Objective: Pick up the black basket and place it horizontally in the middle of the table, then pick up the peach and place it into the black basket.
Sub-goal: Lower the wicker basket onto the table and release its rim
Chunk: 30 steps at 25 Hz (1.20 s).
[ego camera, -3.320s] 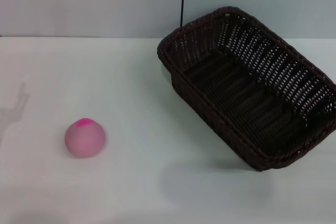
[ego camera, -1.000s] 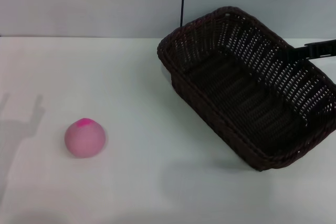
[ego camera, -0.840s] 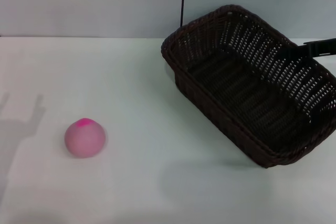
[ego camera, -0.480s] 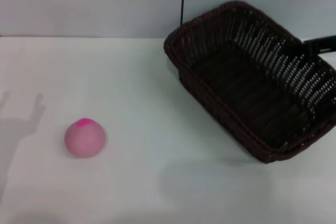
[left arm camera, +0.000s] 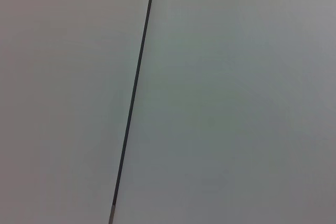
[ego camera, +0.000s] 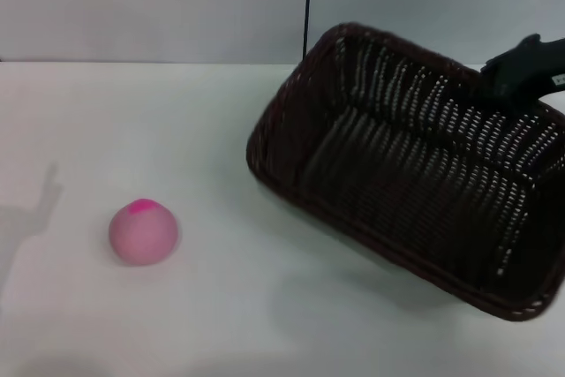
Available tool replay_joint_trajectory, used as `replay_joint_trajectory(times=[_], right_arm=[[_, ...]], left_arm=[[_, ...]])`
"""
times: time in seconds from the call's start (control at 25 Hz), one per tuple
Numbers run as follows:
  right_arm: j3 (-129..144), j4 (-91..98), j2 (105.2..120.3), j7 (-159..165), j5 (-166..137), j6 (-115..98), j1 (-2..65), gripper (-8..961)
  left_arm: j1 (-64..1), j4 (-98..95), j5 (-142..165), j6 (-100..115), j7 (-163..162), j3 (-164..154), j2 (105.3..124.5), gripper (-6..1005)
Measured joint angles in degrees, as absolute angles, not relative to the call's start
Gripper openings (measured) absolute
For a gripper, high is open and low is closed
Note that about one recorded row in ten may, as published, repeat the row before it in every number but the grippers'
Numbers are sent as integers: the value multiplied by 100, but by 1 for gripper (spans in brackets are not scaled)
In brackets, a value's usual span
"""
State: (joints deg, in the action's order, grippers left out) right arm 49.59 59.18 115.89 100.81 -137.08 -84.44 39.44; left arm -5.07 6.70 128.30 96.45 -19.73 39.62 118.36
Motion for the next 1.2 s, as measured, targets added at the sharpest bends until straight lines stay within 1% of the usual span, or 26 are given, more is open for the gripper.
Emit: replay_joint_trajectory(times=[0.4,0.6,0.8,1.0,1.2], right_arm=[[5116,6510,11753,7947,-13565,-9145,4011,190],[5431,6149,11778,7635,-13481,-8894,4223,196],[5869,5861,11813,7473,-13500,-8511,4275,202],[6061,5402,11816,7282,-13381,-8198,4345,207],[5993,5371,11814,7195,-13152,-8128,4302,213]], left_arm=[[-492,620,12859,9639,-1962,3935,11851,786],[-502,744,12860,9590,-1960,3931,11871,786],[-502,971,12864,9559,-1783,3922,11881,786],[-495,1125,12876,9464,-1648,3909,11891,785],[-493,1128,12876,9457,-1648,3839,11890,785]])
